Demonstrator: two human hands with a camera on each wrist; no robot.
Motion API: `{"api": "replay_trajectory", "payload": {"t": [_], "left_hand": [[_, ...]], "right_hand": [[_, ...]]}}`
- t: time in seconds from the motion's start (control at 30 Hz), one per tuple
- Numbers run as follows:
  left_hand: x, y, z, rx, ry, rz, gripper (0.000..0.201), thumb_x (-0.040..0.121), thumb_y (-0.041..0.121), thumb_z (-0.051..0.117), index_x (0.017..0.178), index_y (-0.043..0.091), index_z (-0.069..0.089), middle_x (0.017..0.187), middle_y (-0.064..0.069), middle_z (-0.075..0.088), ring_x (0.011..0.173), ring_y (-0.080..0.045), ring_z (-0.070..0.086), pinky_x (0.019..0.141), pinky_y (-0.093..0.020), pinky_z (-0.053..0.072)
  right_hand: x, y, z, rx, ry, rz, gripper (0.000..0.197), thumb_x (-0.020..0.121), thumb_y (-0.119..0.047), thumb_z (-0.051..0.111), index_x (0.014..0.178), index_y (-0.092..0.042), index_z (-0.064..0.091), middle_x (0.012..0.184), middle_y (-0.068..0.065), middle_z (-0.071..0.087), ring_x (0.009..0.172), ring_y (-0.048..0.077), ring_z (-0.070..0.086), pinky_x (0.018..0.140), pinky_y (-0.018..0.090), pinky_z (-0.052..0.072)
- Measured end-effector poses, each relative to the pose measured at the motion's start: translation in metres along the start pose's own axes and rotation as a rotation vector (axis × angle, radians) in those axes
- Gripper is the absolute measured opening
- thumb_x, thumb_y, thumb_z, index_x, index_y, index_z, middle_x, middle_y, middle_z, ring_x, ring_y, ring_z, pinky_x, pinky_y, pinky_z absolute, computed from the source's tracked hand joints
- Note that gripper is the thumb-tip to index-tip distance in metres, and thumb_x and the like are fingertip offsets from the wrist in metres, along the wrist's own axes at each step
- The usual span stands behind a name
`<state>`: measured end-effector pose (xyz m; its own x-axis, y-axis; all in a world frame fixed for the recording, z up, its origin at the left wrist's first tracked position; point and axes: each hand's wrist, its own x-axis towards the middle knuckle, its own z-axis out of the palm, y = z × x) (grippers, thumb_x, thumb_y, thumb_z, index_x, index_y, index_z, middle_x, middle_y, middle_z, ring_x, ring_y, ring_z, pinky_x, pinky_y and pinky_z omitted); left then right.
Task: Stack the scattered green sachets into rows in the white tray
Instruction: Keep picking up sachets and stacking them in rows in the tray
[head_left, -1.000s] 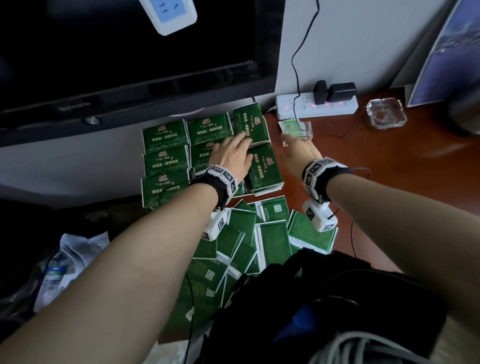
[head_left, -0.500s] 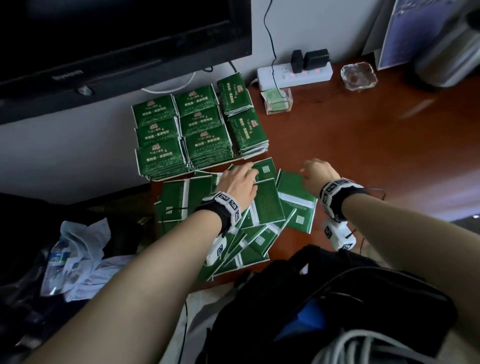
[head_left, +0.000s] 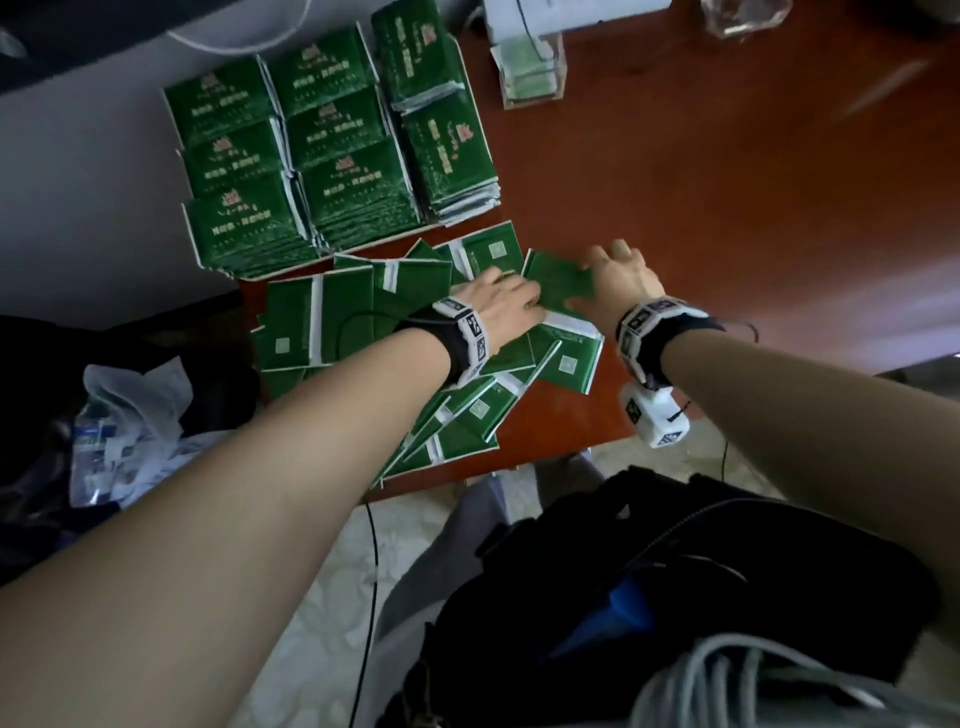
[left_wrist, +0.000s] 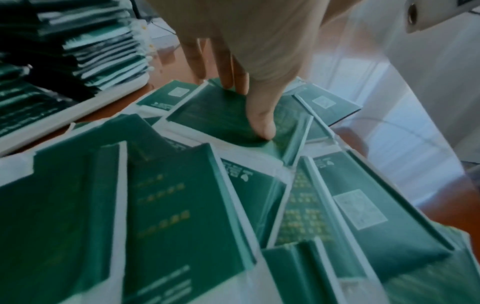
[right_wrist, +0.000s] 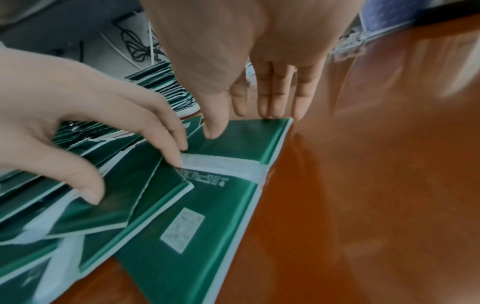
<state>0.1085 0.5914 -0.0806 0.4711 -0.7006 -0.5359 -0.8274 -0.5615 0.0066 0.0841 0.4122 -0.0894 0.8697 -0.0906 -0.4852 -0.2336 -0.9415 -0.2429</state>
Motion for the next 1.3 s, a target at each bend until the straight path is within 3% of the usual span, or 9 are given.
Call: {"api": "replay_trajectory", "payload": {"t": [0.1, 0.17, 0.23, 0.53, 0.77, 0.93, 1.13, 1.23, 1.3], "left_hand": [[0.008, 0.0, -0.002, 0.0, -0.098, -0.041, 0.038, 0.092, 0.028, 0.055, 0.128, 0.02, 0.046, 0.128, -0.006, 0.048, 0.114, -0.031, 0.043, 0.094, -0.047, 0.043], [0.014, -0.006, -0.001, 0.01, -0.166, 0.002, 0.066, 0.077, 0.021, 0.076, 0.132, 0.021, 0.041, 0.129, -0.006, 0.042, 0.114, -0.03, 0.041, 0.095, -0.044, 0.044], [0.017, -0.01, -0.004, 0.068, -0.182, 0.018, 0.075, 0.073, 0.025, 0.082, 0.136, 0.018, 0.041, 0.133, -0.008, 0.041, 0.122, -0.027, 0.039, 0.102, -0.041, 0.036], [0.017, -0.009, 0.001, 0.154, -0.116, -0.029, 0.081, 0.07, 0.032, 0.083, 0.135, 0.01, 0.041, 0.13, -0.009, 0.045, 0.122, -0.026, 0.041, 0.104, -0.042, 0.034], [0.011, -0.01, 0.001, 0.205, -0.097, -0.018, 0.058, 0.074, 0.033, 0.079, 0.122, 0.013, 0.052, 0.12, -0.008, 0.045, 0.114, -0.027, 0.04, 0.099, -0.041, 0.035], [0.018, -0.012, -0.01, 0.237, -0.157, 0.014, 0.056, 0.071, 0.049, 0.079, 0.115, 0.021, 0.06, 0.119, -0.003, 0.049, 0.116, -0.024, 0.04, 0.104, -0.044, 0.032], [0.038, -0.015, -0.031, 0.157, -0.113, -0.084, 0.053, 0.086, 0.052, 0.066, 0.126, 0.018, 0.054, 0.122, -0.001, 0.059, 0.12, -0.024, 0.048, 0.108, -0.049, 0.026], [0.057, -0.019, -0.045, 0.009, -0.144, -0.153, 0.047, 0.09, 0.048, 0.064, 0.123, 0.017, 0.054, 0.119, -0.005, 0.062, 0.111, -0.028, 0.058, 0.098, -0.046, 0.036], [0.07, -0.02, -0.051, -0.151, -0.138, -0.196, 0.048, 0.088, 0.048, 0.068, 0.124, 0.017, 0.056, 0.118, -0.009, 0.063, 0.104, -0.033, 0.061, 0.077, -0.039, 0.046]], "right_hand": [[0.014, -0.002, 0.0, -0.101, -0.033, -0.038, 0.062, 0.086, -0.039, 0.072, 0.133, -0.01, 0.044, 0.128, 0.014, 0.042, 0.121, 0.034, 0.042, 0.098, 0.048, 0.043], [0.023, 0.0, 0.0, -0.162, -0.041, -0.059, 0.07, 0.083, -0.042, 0.075, 0.133, -0.008, 0.041, 0.13, 0.015, 0.043, 0.122, 0.035, 0.042, 0.099, 0.047, 0.041], [0.033, 0.0, -0.002, -0.19, -0.057, -0.061, 0.077, 0.078, -0.046, 0.078, 0.132, -0.008, 0.039, 0.13, 0.015, 0.045, 0.123, 0.034, 0.042, 0.1, 0.047, 0.039], [0.049, 0.007, -0.007, -0.117, -0.163, -0.096, 0.076, 0.075, -0.046, 0.082, 0.131, -0.01, 0.047, 0.127, 0.011, 0.048, 0.125, 0.032, 0.042, 0.098, 0.046, 0.046], [0.051, 0.008, -0.006, -0.134, -0.175, -0.128, 0.062, 0.074, -0.047, 0.082, 0.117, -0.011, 0.056, 0.112, 0.008, 0.048, 0.118, 0.031, 0.047, 0.086, 0.043, 0.049], [0.059, 0.003, -0.013, -0.216, -0.253, -0.135, 0.059, 0.072, -0.053, 0.081, 0.104, -0.01, 0.056, 0.098, 0.009, 0.057, 0.095, 0.03, 0.057, 0.074, 0.037, 0.052], [0.058, 0.013, -0.041, -0.34, -0.283, -0.14, 0.058, 0.076, -0.042, 0.083, 0.112, -0.005, 0.058, 0.092, 0.013, 0.057, 0.082, 0.032, 0.058, 0.067, 0.038, 0.052], [0.056, 0.04, -0.058, -0.403, -0.274, -0.08, 0.048, 0.079, -0.033, 0.082, 0.109, -0.004, 0.059, 0.09, 0.014, 0.059, 0.079, 0.033, 0.06, 0.063, 0.038, 0.053], [0.054, 0.064, -0.067, -0.425, -0.265, -0.042, 0.032, 0.082, -0.024, 0.076, 0.103, -0.005, 0.06, 0.084, 0.012, 0.06, 0.073, 0.033, 0.062, 0.062, 0.038, 0.056]]}}
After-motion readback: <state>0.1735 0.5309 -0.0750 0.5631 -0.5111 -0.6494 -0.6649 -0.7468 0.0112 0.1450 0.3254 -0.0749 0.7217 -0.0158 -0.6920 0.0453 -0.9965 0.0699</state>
